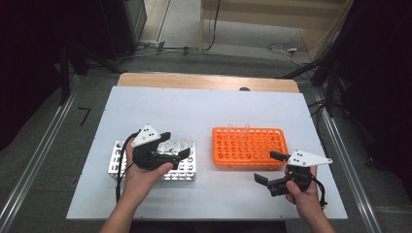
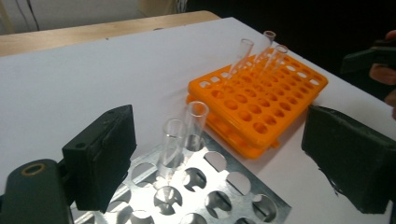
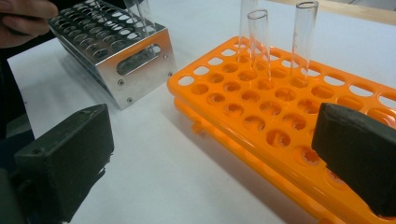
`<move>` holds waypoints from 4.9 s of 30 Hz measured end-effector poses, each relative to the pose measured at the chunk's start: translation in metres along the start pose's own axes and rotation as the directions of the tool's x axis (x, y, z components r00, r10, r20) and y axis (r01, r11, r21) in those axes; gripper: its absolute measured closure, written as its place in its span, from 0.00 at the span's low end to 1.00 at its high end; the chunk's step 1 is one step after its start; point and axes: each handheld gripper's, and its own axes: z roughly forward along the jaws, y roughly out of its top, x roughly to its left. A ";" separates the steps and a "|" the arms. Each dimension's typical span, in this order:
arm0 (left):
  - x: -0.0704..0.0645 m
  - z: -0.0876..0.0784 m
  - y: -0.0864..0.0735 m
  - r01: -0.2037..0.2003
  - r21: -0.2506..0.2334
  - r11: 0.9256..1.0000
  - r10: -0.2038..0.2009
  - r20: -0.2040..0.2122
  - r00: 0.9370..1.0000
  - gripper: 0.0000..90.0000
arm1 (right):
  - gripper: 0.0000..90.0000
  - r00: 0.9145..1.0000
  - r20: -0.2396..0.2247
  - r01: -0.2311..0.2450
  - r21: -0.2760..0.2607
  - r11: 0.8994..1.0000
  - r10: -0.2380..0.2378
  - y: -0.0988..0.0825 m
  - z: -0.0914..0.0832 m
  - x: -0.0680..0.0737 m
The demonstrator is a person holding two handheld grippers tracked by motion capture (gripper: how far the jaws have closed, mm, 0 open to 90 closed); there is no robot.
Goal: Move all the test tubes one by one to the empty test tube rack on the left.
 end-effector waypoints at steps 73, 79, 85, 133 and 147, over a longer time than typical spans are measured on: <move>-0.017 0.005 -0.014 -0.017 0.009 1.000 0.017 0.050 0.999 0.00 | 0.79 0.972 0.220 -0.118 0.157 0.981 0.082 0.040 0.094 -0.056; -0.012 0.008 -0.019 -0.007 0.022 1.000 0.007 0.033 0.999 0.00 | 0.82 0.965 0.257 -0.096 0.154 0.983 0.054 0.040 0.096 -0.052; -0.011 0.009 -0.021 0.019 0.016 1.000 -0.019 0.023 1.000 0.00 | 0.82 0.965 0.252 -0.104 0.135 0.985 0.067 0.039 0.094 -0.052; -0.025 0.002 -0.009 -0.038 -0.016 0.999 0.039 0.067 0.997 0.00 | 0.82 0.993 0.101 -0.062 -0.017 0.998 0.063 0.056 0.024 -0.011; -0.029 0.001 -0.007 -0.045 -0.023 0.999 0.046 0.083 0.995 0.00 | 0.82 1.000 0.015 -0.008 0.005 1.000 0.008 0.058 0.034 0.016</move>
